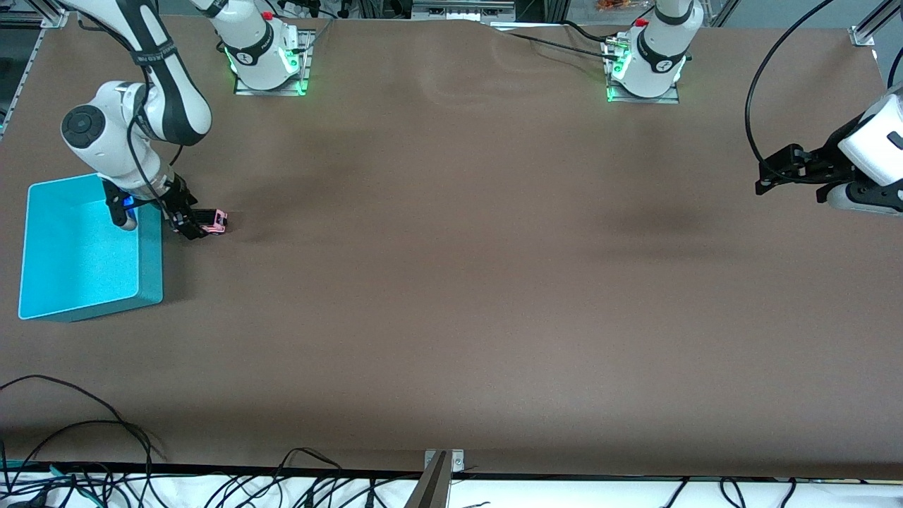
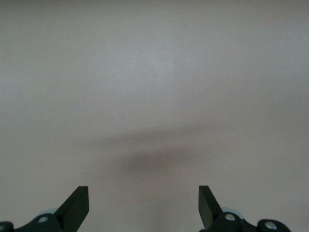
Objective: Wind and store pink jeep toy
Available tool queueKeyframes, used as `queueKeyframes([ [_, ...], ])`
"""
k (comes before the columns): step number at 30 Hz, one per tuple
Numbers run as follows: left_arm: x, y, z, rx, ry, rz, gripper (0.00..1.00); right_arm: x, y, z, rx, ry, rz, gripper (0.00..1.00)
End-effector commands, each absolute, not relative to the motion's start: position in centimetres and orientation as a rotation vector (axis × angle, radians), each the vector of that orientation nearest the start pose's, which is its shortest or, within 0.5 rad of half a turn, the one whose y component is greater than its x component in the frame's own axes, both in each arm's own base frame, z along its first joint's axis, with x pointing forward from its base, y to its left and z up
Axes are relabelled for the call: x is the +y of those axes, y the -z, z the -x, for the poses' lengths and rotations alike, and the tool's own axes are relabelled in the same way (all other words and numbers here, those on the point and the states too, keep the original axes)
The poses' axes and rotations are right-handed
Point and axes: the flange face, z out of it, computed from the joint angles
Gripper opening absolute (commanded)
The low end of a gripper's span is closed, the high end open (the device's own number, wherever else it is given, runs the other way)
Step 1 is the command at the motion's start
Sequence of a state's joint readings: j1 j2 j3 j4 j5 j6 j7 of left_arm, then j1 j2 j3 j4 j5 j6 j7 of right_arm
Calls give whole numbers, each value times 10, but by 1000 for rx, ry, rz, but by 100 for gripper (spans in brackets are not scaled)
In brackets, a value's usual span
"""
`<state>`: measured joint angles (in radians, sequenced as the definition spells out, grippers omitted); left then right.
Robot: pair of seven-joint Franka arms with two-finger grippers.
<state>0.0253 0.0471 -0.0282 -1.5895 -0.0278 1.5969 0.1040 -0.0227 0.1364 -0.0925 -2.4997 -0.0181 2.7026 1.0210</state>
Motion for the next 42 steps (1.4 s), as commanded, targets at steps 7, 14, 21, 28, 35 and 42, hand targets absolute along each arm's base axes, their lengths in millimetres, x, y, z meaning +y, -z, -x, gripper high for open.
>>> queueKeyframes([
  [7, -2, -600, -572, 172, -59, 3159, 100, -78, -208, -473, 1851, 170, 2511, 100],
  [14, -1, -600, -572, 167, -59, 3159, 100, -85, -190, -471, 1881, 180, 2491, 100],
  [21, -1, -600, -572, 169, -59, 3159, 100, -85, -187, -471, 1901, 177, 2478, 73],
  [28, 0, -600, -572, 167, -59, 3156, 100, -85, -187, -471, 1899, 176, 2482, 8],
  [35, 0, -600, -572, 169, -59, 3153, 100, -85, -194, -473, 1901, 186, 2472, 15],
  [42, 0, -600, -572, 167, -59, 3153, 100, -88, -197, -474, 1907, 197, 2461, 0],
])
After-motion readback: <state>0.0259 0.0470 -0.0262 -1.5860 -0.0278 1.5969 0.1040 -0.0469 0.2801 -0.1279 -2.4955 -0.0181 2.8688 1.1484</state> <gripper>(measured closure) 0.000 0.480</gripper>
